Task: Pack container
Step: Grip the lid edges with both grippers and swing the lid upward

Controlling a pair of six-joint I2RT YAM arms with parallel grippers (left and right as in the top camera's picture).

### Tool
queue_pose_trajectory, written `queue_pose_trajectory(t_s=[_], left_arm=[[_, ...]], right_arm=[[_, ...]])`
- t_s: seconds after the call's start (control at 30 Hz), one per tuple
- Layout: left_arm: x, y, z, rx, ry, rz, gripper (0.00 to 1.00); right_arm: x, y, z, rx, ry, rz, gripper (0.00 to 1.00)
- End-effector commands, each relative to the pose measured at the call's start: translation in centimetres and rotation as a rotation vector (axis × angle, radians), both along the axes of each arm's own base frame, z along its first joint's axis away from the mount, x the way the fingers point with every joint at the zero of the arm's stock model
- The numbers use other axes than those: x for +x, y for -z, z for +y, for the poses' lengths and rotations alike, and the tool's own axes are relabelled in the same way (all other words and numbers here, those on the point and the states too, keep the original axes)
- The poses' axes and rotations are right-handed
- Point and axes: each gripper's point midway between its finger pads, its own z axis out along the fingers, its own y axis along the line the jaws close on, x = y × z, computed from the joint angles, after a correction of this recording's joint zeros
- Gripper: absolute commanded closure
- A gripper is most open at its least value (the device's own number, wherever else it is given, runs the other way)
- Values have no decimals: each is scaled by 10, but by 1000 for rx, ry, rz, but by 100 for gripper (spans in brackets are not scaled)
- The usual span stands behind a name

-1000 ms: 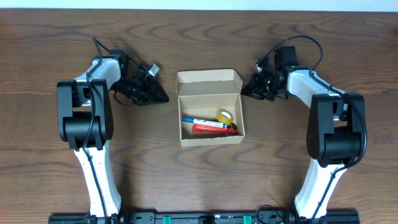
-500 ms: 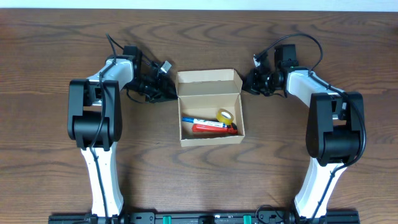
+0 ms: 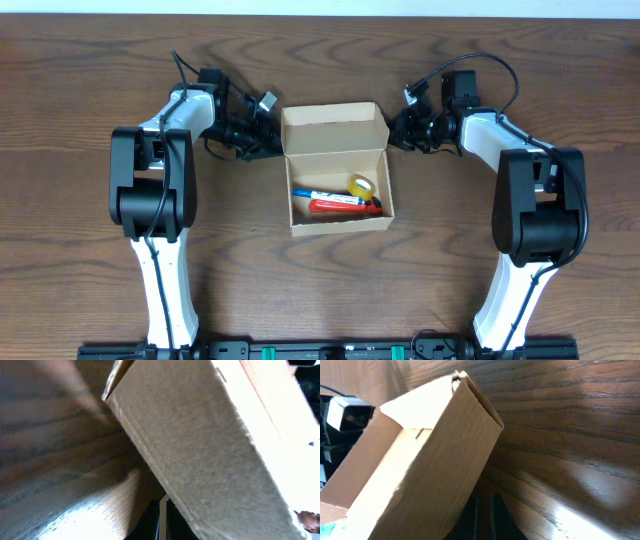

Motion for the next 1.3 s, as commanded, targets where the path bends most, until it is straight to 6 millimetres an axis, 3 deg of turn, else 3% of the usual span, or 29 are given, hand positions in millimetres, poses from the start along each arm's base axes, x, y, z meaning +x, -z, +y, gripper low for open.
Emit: queue_pose_trajectory(t_s=[0.0,0.2,0.57,0.8,1.03,1.27], left_arm=[[7,-8,-2,-21,-2,-15,94],[8,-10,-2,-21,-1,-11,94],[2,-17,-2,-25,12,-6,94],[4,-42,1,-2,31,-78,94],[8,-70,3,20,30,-161,94],[7,-83,2,18,32,-188,94]], right_arm=[[-2,0,10,41,-23,15,99],[-2,-5,14,74,-38,1,99],[-4,-43,35,277,-165,-113,99],[-10,-61,41,375,-225,-151,99],[-9,-61,41,377,-220,-142,99],[-8,-60,38,375,-201,-119,99]])
